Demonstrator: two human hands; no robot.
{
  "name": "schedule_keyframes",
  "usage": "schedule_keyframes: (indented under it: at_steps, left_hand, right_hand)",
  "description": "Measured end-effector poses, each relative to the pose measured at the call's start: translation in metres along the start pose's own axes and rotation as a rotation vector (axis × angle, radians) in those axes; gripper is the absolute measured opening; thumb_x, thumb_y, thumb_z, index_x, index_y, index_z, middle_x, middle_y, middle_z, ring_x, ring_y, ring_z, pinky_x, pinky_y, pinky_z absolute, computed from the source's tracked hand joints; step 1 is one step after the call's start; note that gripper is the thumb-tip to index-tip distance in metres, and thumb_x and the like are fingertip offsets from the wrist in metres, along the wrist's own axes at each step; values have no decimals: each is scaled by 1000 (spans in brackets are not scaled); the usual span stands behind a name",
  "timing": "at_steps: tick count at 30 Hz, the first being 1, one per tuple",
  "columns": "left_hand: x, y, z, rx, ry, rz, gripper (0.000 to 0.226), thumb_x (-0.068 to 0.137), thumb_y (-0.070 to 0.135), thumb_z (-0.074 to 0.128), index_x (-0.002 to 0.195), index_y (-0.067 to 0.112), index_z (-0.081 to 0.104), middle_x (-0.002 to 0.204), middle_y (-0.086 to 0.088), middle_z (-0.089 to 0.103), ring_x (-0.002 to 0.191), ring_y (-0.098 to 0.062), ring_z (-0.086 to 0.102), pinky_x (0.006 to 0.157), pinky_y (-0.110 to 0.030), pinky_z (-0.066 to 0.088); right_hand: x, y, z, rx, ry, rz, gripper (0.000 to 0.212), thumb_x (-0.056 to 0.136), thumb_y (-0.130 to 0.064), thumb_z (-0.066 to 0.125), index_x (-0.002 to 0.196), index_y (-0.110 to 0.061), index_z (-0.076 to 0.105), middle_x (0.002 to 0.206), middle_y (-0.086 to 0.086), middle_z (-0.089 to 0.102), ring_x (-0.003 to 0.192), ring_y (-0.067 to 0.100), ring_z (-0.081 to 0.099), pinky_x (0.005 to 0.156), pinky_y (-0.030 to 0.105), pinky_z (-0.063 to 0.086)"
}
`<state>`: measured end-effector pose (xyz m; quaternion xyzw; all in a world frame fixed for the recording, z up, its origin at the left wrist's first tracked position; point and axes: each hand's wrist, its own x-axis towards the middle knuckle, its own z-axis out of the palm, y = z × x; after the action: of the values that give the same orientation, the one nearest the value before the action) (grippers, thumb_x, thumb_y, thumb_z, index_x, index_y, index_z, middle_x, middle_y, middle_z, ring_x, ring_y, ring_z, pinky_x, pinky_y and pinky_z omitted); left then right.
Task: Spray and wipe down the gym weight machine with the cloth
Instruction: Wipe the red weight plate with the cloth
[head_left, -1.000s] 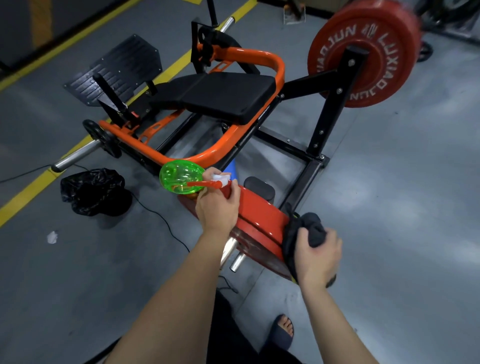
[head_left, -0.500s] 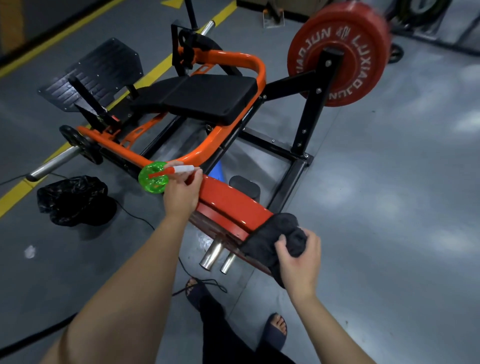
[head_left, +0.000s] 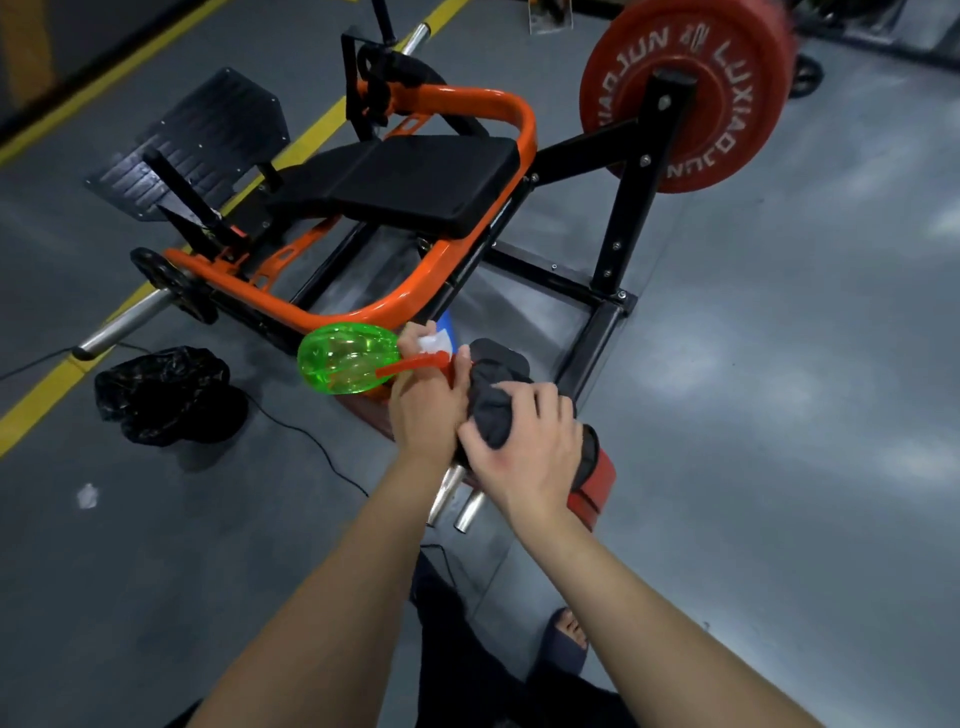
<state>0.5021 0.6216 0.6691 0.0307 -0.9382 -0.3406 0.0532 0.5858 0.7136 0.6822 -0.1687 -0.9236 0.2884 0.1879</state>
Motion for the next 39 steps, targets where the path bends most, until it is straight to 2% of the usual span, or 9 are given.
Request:
schedule_keyframes:
  at_steps: [4, 10, 12, 15, 18, 26, 30, 35, 39]
  left_hand:
    - [-5, 7, 3, 68, 110, -41, 58, 87, 60, 43, 124, 18, 59, 104, -1, 72, 103, -28, 66, 85, -35, 44]
    - [-2, 7, -6, -126, -10, -63, 62, 81, 68, 46, 125, 25, 53, 116, 23, 57, 117, -23, 58, 96, -37, 42]
    - [-3, 3, -6, -45, 5, -20, 55, 83, 62, 50, 125, 27, 54, 116, 20, 61, 114, -24, 61, 93, -36, 43]
    - [-1, 0, 1, 93, 123, -11, 43, 88, 55, 52, 119, 25, 59, 105, 4, 69, 100, -28, 66, 80, -35, 47]
    - [3, 1, 3, 84, 135, -9, 41, 90, 54, 56, 119, 24, 52, 99, 4, 69, 93, -29, 67, 75, -37, 49]
    - [13, -6, 2, 57, 144, -33, 44, 86, 56, 58, 117, 25, 59, 101, 7, 69, 95, -28, 68, 73, -35, 44]
    - [16, -10, 1, 62, 114, -66, 40, 88, 57, 57, 115, 27, 63, 102, 5, 71, 99, -29, 68, 80, -37, 48]
    - [14, -5, -1, 66, 110, -58, 36, 91, 53, 59, 114, 26, 61, 100, 5, 69, 96, -29, 68, 78, -36, 47]
    - [10, -3, 0, 41, 150, -1, 29, 90, 49, 62, 108, 27, 56, 104, 4, 66, 89, -32, 69, 76, -43, 54]
  right_hand:
    - [-10, 38, -2, 125, 63, -142, 42, 74, -42, 73, 108, -18, 73, 106, -1, 65, 96, 25, 63, 78, 41, 49]
    - [-13, 61, -7, 389, 99, -82, 32, 76, -30, 71, 104, -16, 72, 105, 0, 66, 100, 16, 62, 89, 27, 46]
    - [-18, 85, -10, 525, 101, 155, 30, 78, -34, 66, 105, -21, 66, 103, 0, 65, 100, 19, 63, 90, 28, 48]
    - [-23, 124, -8, 689, 157, 816, 39, 71, -54, 60, 98, -26, 62, 99, 3, 70, 101, 29, 68, 96, 45, 54]
    - [-26, 128, 0, 646, 146, 1008, 33, 70, -56, 60, 95, -34, 60, 97, -2, 69, 96, 25, 67, 97, 54, 54]
    - [1, 28, -17, 355, -22, 307, 32, 70, -53, 58, 98, -37, 60, 104, -15, 55, 97, 3, 46, 83, 25, 38]
    - [1, 55, -19, 537, -109, 296, 26, 75, -49, 67, 99, -43, 59, 106, -15, 61, 105, 7, 59, 89, 29, 47]
    - [-22, 122, -11, 728, 77, 803, 28, 84, -35, 72, 105, -20, 63, 107, 10, 70, 99, 29, 67, 87, 36, 52]
    - [-44, 159, 0, 701, -34, 1252, 39, 91, -41, 66, 114, -10, 62, 104, 13, 69, 89, 30, 64, 78, 38, 49]
